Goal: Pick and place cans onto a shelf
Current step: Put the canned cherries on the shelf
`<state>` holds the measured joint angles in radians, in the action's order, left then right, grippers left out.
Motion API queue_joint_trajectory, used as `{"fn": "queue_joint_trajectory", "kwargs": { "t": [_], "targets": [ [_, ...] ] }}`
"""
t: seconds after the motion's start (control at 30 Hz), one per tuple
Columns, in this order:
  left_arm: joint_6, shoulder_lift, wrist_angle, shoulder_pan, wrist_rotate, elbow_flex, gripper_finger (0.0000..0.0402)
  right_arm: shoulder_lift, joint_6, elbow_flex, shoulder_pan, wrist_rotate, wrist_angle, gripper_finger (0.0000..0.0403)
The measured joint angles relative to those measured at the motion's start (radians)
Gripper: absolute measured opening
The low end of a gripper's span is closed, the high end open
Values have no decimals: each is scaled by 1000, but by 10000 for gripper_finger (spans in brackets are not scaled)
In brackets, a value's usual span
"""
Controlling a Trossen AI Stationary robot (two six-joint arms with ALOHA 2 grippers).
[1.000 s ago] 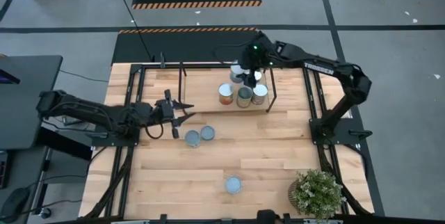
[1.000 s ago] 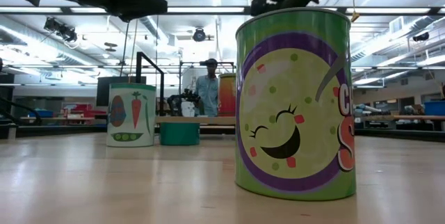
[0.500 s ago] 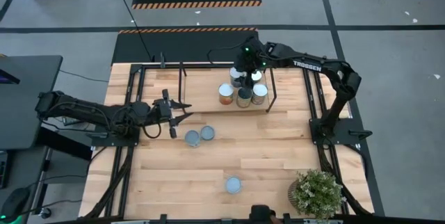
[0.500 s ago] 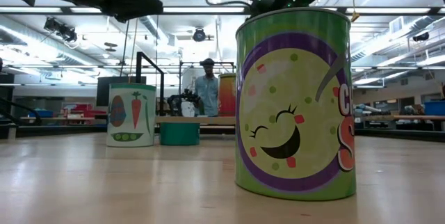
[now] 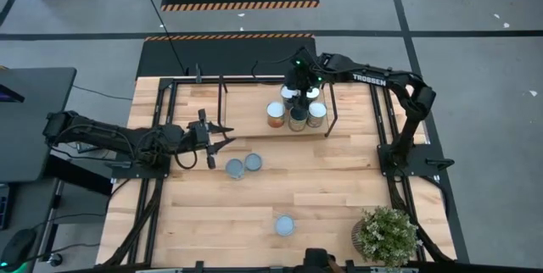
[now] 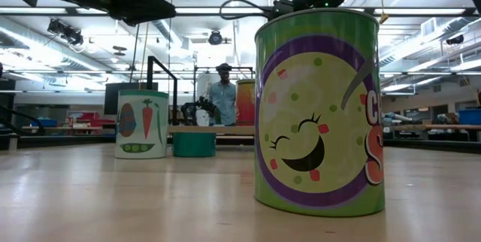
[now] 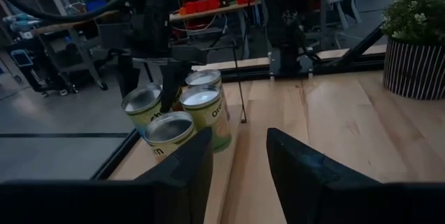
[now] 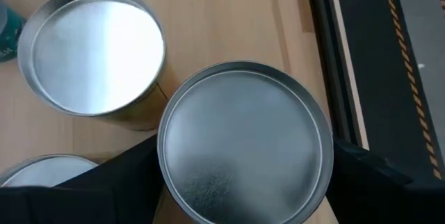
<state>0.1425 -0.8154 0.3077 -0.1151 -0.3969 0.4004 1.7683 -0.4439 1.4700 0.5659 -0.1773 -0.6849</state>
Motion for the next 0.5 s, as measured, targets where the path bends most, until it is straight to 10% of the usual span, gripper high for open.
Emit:
{"fn": "queue_joint_trajectory", "kwargs": {
  "t": [0.5],
  "targets": [
    [-5,0,1,0,0,0,142,0,4,0,0,3,-29,369]
  ]
}}
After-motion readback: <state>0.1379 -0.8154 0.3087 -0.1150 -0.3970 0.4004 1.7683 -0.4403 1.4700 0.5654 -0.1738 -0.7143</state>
